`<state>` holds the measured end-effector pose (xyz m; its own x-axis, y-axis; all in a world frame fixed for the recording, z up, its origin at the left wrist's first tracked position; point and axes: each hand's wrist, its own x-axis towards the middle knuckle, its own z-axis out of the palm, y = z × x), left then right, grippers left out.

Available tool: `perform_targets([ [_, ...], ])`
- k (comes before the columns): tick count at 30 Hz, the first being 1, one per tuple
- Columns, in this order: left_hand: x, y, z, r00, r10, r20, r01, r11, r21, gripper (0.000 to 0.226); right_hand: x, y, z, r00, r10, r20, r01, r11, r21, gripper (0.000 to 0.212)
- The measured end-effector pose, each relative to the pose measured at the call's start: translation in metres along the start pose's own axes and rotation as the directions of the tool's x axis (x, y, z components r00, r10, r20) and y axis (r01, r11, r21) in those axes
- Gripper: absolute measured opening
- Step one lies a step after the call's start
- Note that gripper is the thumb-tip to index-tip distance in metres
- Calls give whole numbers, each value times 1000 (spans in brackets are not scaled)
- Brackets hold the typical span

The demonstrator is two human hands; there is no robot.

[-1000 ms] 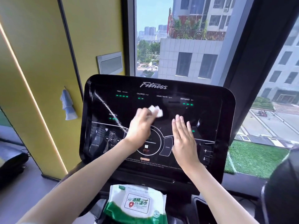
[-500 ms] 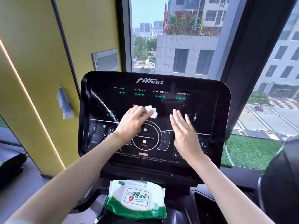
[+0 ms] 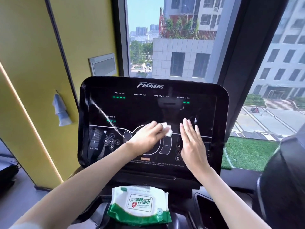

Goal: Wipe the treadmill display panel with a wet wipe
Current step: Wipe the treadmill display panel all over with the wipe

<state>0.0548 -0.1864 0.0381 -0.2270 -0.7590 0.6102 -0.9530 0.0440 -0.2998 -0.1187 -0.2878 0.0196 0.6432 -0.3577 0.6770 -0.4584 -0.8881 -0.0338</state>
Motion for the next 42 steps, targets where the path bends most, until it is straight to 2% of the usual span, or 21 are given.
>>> perform_targets([
  [3, 17, -13, -5, 976, 216, 30, -218, 970, 106, 50, -8, -3, -5, 999, 36, 13, -36, 999, -29, 75],
  [5, 26, -32, -13, 997, 7, -81, -3, 999, 50, 57, -11, -5, -7, 998, 56, 33, -54, 996, -66, 76],
  [7, 31, -40, -18, 899, -388, -203, 370, 921, -120, 72, -13, -7, -7, 993, 110, 38, -107, 990, -89, 78],
  [9, 36, -28, -17, 840, -506, -193, 476, 860, -183, 76, -15, -10, -6, 983, 180, 26, -177, 980, -89, 77],
  [11, 36, -12, -9, 985, -153, -82, 147, 986, -83, 68, -16, -15, -6, 973, 232, 17, -230, 969, -90, 77],
  [13, 33, -18, -5, 969, 247, -18, -246, 968, 52, 53, -20, -18, -7, 963, 266, 27, -263, 960, -102, 79],
  [14, 35, -25, -7, 972, 230, -45, -228, 973, 34, 52, -22, -18, -9, 958, 283, 37, -278, 955, -105, 81],
  [16, 39, -34, -11, 977, -146, -157, 123, 981, -151, 57, -24, -18, -13, 951, 306, 53, -298, 948, -113, 85],
  [18, 41, -29, -13, 841, -499, -209, 436, 854, -283, 66, -23, -16, -16, 953, 296, 58, -288, 950, -120, 85],
  [19, 42, -24, -14, 844, -493, -209, 434, 858, -274, 68, -21, -15, -17, 957, 283, 57, -275, 954, -120, 84],
  [21, 39, -17, -11, 975, -169, -147, 148, 978, -146, 62, -16, -10, -19, 965, 258, 48, -252, 961, -116, 84],
  [23, 36, -29, -13, 994, 33, -102, -38, 998, -43, 53, -11, -2, -23, 969, 247, 30, -242, 965, -105, 83],
  [25, 39, -42, -17, 947, -256, -196, 230, 962, -147, 50, -10, 6, -26, 972, 236, 23, -232, 968, -93, 84],
  [28, 55, -32, -17, 680, -661, -316, 575, 749, -329, 52, -9, 17, -26, 975, 219, 29, -216, 973, -85, 84],
  [29, 63, -21, -16, 705, -637, -312, 558, 769, -310, 54, -9, 20, -24, 977, 210, 39, -206, 975, -79, 84],
  [31, 70, -2, -9, 901, -383, -203, 339, 915, -220, 60, -11, 26, -24, 981, 180, 68, -175, 982, -75, 84],
  [33, 72, -4, -7, 960, -235, -153, 210, 963, -167, 62, -12, 31, -26, 984, 143, 103, -135, 987, -85, 85],
  [34, 72, -11, -7, 927, -319, -199, 282, 940, -190, 60, -12, 34, -26, 985, 127, 120, -116, 989, -92, 86],
  [37, 79, -16, -6, 565, -748, -349, 627, 664, -407, 53, -13, 42, -25, 988, 81, 129, -68, 992, -106, 88],
  [38, 84, -9, -5, 528, -766, -367, 650, 643, -406, 53, -13, 44, -24, 989, 67, 132, -52, 992, -115, 89],
  [42, 94, 25, 4, 953, -262, -150, 234, 956, -179, 61, -14, 50, -21, 989, 17, 147, 3, 991, -135, 89],
])
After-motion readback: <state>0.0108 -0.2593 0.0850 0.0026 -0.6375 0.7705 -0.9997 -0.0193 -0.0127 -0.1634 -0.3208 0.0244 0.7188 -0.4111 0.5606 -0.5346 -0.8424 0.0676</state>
